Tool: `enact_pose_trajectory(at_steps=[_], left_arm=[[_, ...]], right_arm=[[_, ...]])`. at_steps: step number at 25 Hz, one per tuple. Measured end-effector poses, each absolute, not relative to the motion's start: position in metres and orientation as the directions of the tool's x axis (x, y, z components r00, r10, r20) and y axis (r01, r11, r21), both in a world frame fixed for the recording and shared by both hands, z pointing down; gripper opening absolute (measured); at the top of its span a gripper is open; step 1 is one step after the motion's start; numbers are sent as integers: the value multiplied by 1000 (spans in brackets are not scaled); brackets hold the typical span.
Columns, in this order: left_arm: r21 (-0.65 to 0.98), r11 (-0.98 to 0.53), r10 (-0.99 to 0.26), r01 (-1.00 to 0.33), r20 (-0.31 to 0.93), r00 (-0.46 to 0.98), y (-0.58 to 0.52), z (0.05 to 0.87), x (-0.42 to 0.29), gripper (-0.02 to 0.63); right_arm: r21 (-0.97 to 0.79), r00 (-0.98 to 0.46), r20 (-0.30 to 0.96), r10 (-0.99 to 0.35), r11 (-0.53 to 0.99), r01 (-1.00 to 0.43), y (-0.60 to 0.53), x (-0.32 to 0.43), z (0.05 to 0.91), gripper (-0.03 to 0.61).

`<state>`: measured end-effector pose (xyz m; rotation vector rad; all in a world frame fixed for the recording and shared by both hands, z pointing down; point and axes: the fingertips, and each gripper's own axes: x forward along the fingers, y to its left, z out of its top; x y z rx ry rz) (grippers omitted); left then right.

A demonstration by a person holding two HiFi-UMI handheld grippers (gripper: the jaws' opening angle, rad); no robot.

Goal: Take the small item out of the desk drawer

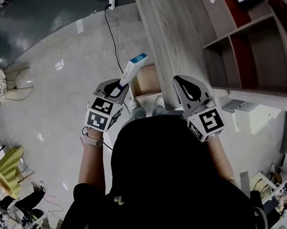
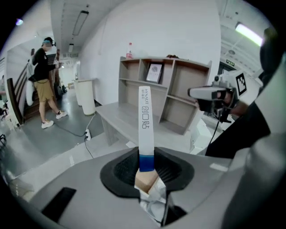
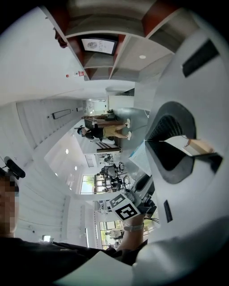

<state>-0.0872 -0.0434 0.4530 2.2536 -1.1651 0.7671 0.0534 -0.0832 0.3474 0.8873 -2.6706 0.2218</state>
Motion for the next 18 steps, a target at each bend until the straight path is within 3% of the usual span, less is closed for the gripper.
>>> enact_pose_trajectory(at_steps=[9, 18], left_arm=[[216, -361, -829, -907, 370, 418, -44, 359, -115, 101], [222, -266, -936, -938, 174, 306, -28, 306, -145, 101]], right_arm=[[-40, -820, 289, -494, 850, -525, -85, 26, 316, -3], [-30, -877, 203, -436, 892, -451, -83, -3, 285, -3]])
